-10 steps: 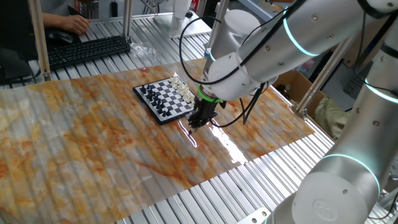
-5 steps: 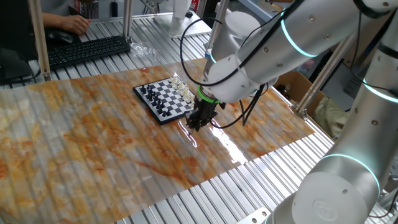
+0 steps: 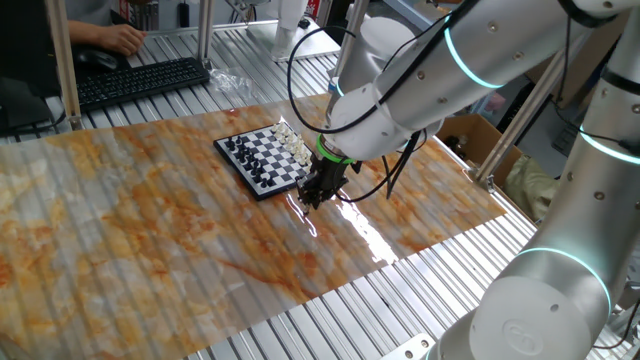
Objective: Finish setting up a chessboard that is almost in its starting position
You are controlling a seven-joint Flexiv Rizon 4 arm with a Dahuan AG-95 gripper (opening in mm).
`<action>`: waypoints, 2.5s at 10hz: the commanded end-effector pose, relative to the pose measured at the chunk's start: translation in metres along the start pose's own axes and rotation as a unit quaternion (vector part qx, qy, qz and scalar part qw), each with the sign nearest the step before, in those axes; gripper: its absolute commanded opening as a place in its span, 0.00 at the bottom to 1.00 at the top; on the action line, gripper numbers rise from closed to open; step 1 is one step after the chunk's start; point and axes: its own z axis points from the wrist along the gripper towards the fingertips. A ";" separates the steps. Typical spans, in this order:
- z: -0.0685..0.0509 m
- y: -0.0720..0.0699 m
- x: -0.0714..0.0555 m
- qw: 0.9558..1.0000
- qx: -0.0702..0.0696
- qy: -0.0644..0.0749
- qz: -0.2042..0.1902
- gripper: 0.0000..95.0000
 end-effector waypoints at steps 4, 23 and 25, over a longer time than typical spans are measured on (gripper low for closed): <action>0.006 -0.001 -0.004 1.000 -0.003 -0.001 -0.002 0.20; 0.018 -0.006 -0.004 1.000 -0.012 -0.012 0.005 0.00; 0.016 -0.006 -0.004 1.000 -0.018 -0.009 0.010 0.00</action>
